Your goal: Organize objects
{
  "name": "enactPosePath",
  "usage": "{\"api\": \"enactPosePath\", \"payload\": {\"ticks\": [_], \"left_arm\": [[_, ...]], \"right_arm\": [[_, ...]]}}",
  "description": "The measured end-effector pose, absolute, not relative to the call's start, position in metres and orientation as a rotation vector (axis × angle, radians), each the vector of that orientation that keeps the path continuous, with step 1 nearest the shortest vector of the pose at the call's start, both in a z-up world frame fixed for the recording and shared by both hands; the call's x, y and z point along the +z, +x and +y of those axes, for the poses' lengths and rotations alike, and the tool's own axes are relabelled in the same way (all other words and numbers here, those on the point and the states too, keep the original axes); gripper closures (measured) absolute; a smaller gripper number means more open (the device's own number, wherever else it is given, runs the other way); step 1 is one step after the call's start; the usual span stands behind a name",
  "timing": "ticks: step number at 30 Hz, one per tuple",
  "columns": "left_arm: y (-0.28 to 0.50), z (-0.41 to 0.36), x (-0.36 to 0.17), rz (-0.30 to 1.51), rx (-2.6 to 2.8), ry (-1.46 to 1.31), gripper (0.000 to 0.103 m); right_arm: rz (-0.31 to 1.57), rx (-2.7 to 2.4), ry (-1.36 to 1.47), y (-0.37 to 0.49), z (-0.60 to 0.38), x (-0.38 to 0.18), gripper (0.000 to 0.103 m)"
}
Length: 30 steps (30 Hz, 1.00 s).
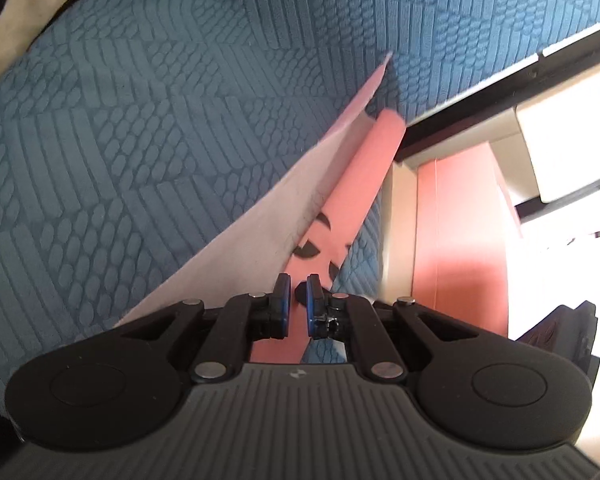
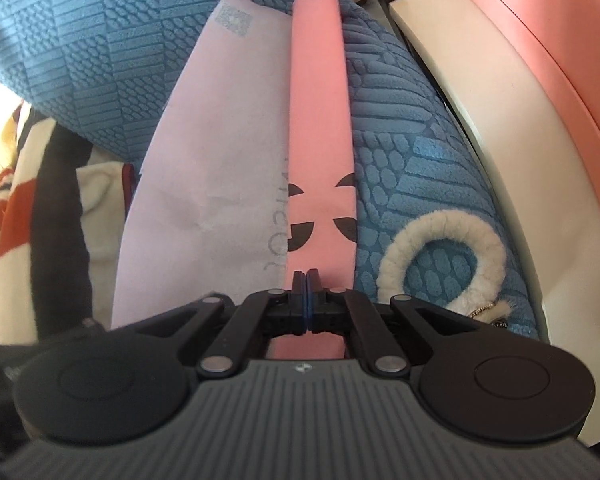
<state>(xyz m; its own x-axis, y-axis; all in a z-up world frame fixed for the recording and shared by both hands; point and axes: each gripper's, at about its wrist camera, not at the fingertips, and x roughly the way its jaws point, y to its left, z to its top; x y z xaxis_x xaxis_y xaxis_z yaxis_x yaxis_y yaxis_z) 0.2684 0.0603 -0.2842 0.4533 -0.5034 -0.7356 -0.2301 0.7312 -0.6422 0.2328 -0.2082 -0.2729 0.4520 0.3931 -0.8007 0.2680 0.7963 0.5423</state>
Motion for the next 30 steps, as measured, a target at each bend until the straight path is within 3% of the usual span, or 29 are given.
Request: {"api": "enactPosePath", "payload": {"ticks": [15, 17, 18, 19, 30], "left_arm": [[0.275, 0.022, -0.300, 1.194, -0.204, -0.587, 0.094], [0.280, 0.014, -0.301, 1.196, -0.199, -0.589, 0.094], [0.281, 0.012, -0.301, 1.197, -0.198, -0.587, 0.094], [0.282, 0.012, -0.301, 1.197, -0.196, -0.586, 0.094], [0.289, 0.005, -0.304, 1.202, -0.181, -0.598, 0.094]], "right_arm": [[1.057, 0.083, 0.658, 0.226, -0.213, -0.261, 0.094], [1.028, 0.075, 0.660, 0.226, -0.217, -0.256, 0.079], [1.017, 0.068, 0.654, 0.226, -0.219, -0.255, 0.061], [1.007, 0.059, 0.650, 0.226, -0.220, -0.255, 0.054], [1.022, 0.053, 0.701, 0.231, -0.226, -0.268, 0.055]]}}
